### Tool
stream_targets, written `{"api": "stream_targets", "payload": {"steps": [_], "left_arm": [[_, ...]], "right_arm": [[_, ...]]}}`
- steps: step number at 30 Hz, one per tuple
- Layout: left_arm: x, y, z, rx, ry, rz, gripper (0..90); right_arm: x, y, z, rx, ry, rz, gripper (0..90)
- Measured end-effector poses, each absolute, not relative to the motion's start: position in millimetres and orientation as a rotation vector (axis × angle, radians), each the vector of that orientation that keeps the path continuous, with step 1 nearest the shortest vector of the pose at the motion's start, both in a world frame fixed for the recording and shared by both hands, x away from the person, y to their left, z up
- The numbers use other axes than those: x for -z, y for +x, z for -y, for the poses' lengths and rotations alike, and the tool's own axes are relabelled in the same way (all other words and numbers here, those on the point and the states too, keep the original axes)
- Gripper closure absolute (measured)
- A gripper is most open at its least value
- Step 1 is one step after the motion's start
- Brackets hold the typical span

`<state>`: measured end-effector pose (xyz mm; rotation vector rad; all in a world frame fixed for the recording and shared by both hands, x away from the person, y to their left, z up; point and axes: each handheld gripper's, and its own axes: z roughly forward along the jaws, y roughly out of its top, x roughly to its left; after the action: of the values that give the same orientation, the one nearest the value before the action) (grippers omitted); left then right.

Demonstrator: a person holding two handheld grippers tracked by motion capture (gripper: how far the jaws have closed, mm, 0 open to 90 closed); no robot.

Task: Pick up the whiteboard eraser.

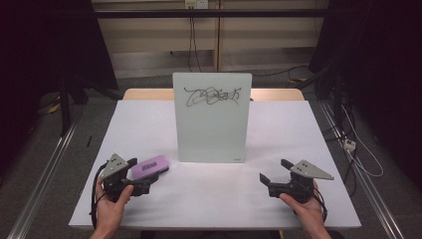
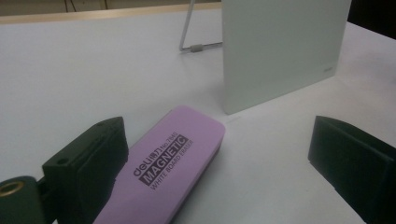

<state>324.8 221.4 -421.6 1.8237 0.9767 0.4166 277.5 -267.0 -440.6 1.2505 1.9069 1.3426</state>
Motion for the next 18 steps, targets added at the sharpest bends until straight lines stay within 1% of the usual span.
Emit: {"api": "stream_targets", "payload": {"steps": [5,11,18], "left_arm": [[418,325,-222,-0.416,1.865,-0.969,5.4],[415,328,-225,-0.392,1.846,-0.968,6.4],[415,333,-231,-0.413,1.855,-0.987,9.3]], "right_arm": [[441,279,269,-1.344,1.259,-1.909,5.4],[442,280,270,-1.339,1.266,-1.911,5.7],[442,279,270,-1.338,1.267,-1.914,5.6]]}}
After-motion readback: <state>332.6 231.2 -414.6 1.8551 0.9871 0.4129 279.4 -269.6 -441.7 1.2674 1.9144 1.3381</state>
